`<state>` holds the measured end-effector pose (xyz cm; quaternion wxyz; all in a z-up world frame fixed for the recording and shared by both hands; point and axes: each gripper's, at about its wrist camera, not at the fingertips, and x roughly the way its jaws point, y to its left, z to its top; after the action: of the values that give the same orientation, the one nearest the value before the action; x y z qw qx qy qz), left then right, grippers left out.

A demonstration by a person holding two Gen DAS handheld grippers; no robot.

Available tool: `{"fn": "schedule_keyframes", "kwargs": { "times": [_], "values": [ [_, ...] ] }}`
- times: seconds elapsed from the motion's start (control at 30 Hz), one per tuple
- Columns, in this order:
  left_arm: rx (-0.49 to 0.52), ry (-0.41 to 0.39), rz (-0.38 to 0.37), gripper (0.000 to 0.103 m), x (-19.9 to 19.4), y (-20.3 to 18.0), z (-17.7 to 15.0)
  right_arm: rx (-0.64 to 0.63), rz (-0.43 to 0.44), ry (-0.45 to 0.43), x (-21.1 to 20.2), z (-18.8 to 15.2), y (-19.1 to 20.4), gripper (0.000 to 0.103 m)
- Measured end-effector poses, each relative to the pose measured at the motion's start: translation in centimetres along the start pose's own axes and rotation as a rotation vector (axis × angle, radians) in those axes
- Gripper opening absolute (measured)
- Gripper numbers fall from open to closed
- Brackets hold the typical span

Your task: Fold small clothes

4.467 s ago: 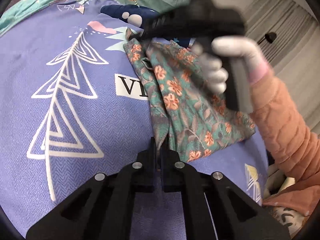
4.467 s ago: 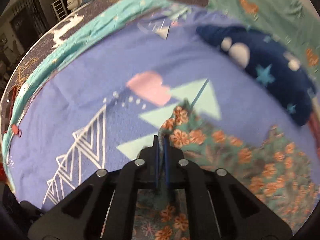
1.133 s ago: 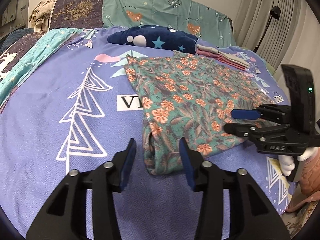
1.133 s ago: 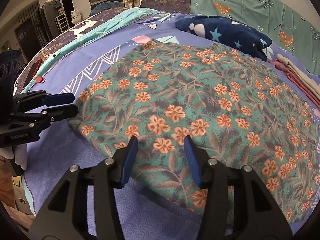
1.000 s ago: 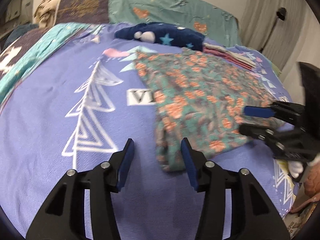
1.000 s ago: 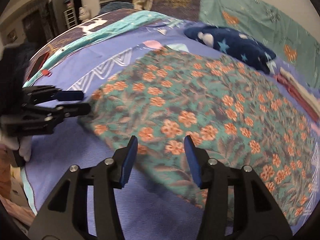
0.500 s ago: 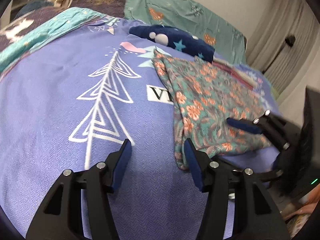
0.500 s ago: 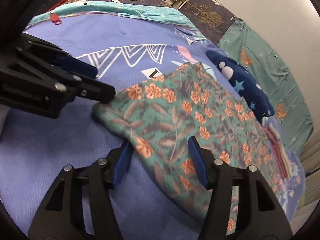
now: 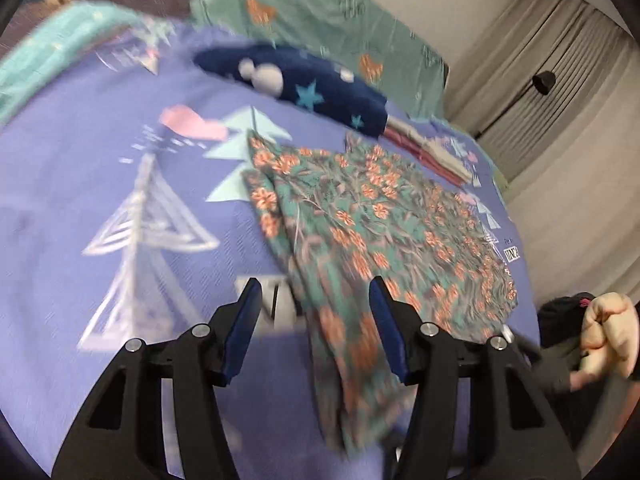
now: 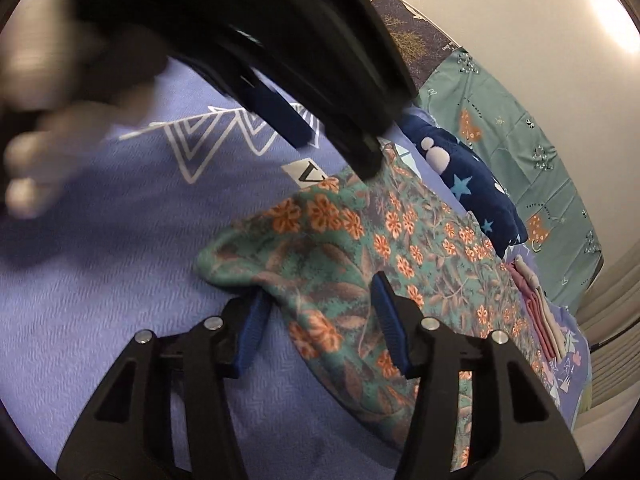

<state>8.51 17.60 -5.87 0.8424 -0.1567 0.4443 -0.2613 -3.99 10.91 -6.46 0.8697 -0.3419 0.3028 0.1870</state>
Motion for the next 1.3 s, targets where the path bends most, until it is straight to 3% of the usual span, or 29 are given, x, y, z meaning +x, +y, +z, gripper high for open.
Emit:
{"fn": "schedule_keyframes", "kwargs": {
  "times": [0.07, 0.17, 0.23, 0.27, 0.3, 0.37, 0.53, 0.77, 1.03, 1.2, 1.3],
  "values": [
    [-0.023, 0.053, -0.023, 0.056, 2.9, 0.8, 1.6, 0.021, -0.001, 0.006, 0.2, 0.2, -0.1, 0.051],
    [-0.062, 0.037, -0.096, 0.057, 4.5, 1.7, 3.4, 0.042, -0.002, 0.012, 0.7, 0.6, -0.4, 0.051],
    [-0.148, 0.028, -0.169, 0.057, 5.7, 2.9, 4.6, 0.046, -0.008, 0.009, 1.0, 1.0, -0.4, 0.050],
    [-0.167, 0.022, -0.184, 0.054, 5.8, 3.2, 4.8, 0.045, -0.005, 0.000, 1.2, 1.2, -0.3, 0.043],
    [-0.194, 0.010, -0.192, 0.049, 6.1, 3.5, 5.1, 0.039, -0.003, -0.006, 1.5, 1.3, -0.3, 0.030],
    [-0.219, 0.017, -0.177, 0.010, 6.5, 3.7, 5.2, 0.042, -0.017, -0.015, 1.6, 1.4, -0.4, 0.018],
    [-0.184, -0.033, -0.178, 0.009, 5.0, 1.7, 6.3, 0.199, 0.059, -0.088, -0.2, 1.1, -4.1, 0.013],
    [-0.067, -0.047, -0.151, 0.009, 4.0, -4.2, 9.3, 0.315, 0.076, -0.159, -3.1, 0.1, -8.6, 0.013],
    [0.025, -0.019, -0.117, 0.009, 6.3, -11.6, 11.3, 0.521, 0.097, -0.245, -6.0, -4.4, -15.0, 0.013],
    [0.114, -0.005, -0.070, 0.008, 8.6, -16.7, 11.7, 0.700, 0.208, -0.293, -6.4, -8.4, -19.3, 0.012],
    [0.142, -0.004, -0.046, 0.008, 10.1, -19.0, 11.7, 0.765, 0.222, -0.294, -6.7, -10.6, -21.3, 0.012]
  ]
}}
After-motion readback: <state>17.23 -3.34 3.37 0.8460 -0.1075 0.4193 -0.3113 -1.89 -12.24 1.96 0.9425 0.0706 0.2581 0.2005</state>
